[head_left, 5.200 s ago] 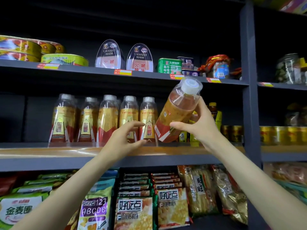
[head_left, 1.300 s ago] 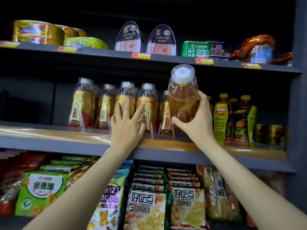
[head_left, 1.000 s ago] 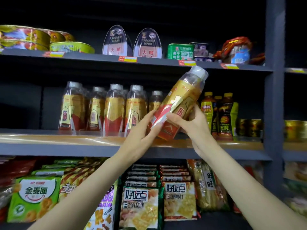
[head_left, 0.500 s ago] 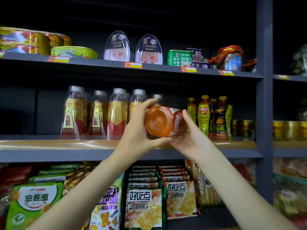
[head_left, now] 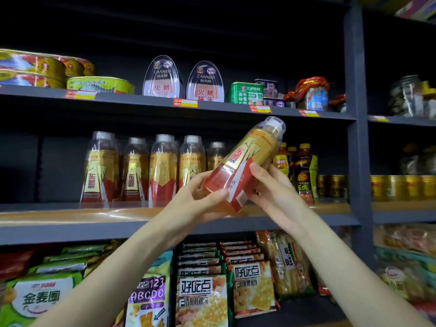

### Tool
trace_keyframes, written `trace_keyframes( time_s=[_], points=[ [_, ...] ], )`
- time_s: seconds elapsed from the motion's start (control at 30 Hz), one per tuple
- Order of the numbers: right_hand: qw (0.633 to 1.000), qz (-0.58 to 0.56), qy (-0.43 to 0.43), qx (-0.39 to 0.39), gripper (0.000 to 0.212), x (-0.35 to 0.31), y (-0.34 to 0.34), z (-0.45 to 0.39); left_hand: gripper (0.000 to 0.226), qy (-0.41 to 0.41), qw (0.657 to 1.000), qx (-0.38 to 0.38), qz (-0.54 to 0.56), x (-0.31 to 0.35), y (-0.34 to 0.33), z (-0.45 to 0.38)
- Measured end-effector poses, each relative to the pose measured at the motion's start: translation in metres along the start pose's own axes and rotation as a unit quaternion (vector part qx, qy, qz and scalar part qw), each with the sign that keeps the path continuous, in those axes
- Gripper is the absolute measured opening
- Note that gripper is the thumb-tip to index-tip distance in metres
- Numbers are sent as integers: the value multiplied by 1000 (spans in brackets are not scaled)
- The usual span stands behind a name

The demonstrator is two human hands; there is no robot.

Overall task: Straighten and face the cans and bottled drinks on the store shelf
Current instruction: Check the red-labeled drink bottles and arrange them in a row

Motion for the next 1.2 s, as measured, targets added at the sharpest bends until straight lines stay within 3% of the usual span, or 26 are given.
trace_keyframes(
  time_s=[0.07, 0.13, 0.2, 0.27, 0.33, 0.47, 0.67, 0.8, 0.9, 1.0, 1.07, 1.13, 1.2],
  points=[
    [1000, 15, -23, 9, 50, 0, 0, -2, 78, -64, 975, 53, -204, 12, 8, 2],
    [999, -8, -47, 24, 43, 3, -1, -4, 78, -134, 909, 71, -389, 23, 7, 6],
    [997, -20, -55, 46, 45, 9, -2, -3, 80, -163, 866, 58, -469, 22, 0, 9],
    [998, -6, -39, 59, 59, 12, -2, -4, 77, -172, 856, 46, -486, 16, 2, 11],
    [994, 82, 10, 70, 63, 7, 0, -2, 68, -158, 856, 32, -492, 9, 9, 11],
    [921, 363, 124, 64, 66, -15, -3, 2, 50, -128, 837, 43, -530, 4, 26, 12],
    [877, 438, 192, 42, 79, -20, -5, 9, 50, -116, 831, 56, -541, 0, 26, 12],
    [871, 446, 207, 27, 78, -24, -6, 11, 50, -122, 833, 54, -537, 1, 19, 9],
    [903, 387, 184, 20, 71, -27, -3, 11, 55, -121, 851, 36, -510, 1, 10, 5],
    [978, 179, 105, -10, 67, -16, 7, 10, 73, -68, 929, -15, -364, -3, -2, 3],
    [998, 36, 49, -20, 72, -6, 14, 9, 80, -48, 957, -15, -287, -6, -9, 3],
    [1000, 5, 16, -7, 72, -1, 18, 8, 78, -78, 947, 46, -308, -5, -10, 1],
    [999, 35, -14, 8, 68, 4, 16, 6, 76, -119, 895, 127, -410, -1, -7, 0]
  ],
)
Point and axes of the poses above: each hand's wrist, its own z-axis away from the middle knuckle, its own y-axis out of the back of the hand, x = y × z, the point moved 6 cm from there along -z, towards the middle knuckle, and after that the axes turned 7 degrees about -x, right-handed, at the moved point
